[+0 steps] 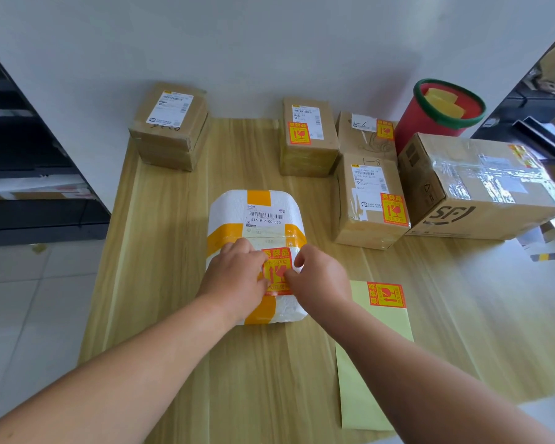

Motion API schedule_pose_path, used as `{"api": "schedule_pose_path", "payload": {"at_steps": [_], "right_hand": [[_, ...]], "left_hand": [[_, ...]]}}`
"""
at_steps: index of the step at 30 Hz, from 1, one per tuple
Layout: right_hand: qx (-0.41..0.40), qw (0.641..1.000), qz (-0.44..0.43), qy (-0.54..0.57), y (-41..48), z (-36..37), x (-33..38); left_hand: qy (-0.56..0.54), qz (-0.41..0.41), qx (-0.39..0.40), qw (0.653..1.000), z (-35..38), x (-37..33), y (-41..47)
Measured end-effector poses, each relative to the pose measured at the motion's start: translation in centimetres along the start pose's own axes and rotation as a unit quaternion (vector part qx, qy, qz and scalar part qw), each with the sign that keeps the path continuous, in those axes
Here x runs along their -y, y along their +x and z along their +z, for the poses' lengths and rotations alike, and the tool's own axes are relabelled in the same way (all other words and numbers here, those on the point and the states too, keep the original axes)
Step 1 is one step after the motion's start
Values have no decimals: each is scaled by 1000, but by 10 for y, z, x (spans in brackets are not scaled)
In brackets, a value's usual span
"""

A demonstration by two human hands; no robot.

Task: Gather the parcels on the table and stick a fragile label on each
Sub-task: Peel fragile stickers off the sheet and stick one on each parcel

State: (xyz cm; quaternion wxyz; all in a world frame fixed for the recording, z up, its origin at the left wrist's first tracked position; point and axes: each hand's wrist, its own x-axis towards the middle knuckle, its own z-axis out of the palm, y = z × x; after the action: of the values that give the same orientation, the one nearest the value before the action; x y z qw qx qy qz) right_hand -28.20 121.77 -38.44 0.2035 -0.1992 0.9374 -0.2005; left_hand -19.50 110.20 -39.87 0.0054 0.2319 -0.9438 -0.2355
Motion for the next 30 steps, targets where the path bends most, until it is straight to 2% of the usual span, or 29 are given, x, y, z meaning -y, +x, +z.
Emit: {"api": "schedule_pose_path", "payload": {"at_steps": [2, 4, 7, 10, 12, 15, 24, 30], "right_hand": [[-22, 999, -31, -34, 0, 0, -6], [-76, 989, -114, -47, 1, 2, -14], [-177, 933, -295, -101, 4, 10, -26], [-164, 900, -368, -168, 9, 13, -31], [-138, 898, -363, -205, 12, 14, -35], [-103, 908, -334, -230, 18, 16, -40], [-92, 914, -327, -221, 16, 21, -48], [-90, 901, -344, -247, 3, 29, -53]], "left_hand": [[7, 8, -3, 1000, 0, 0, 0], [21, 19, -6, 1000, -1, 1, 0], [64, 67, -25, 995, 0, 2, -2], [104, 118, -37, 987, 1, 3, -2], [123, 119, -40, 984, 1, 5, 1], [130, 113, -5, 985, 1, 2, 1], [143, 109, 0, 984, 4, 6, 2], [179, 184, -45, 965, 15, 17, -7]]}}
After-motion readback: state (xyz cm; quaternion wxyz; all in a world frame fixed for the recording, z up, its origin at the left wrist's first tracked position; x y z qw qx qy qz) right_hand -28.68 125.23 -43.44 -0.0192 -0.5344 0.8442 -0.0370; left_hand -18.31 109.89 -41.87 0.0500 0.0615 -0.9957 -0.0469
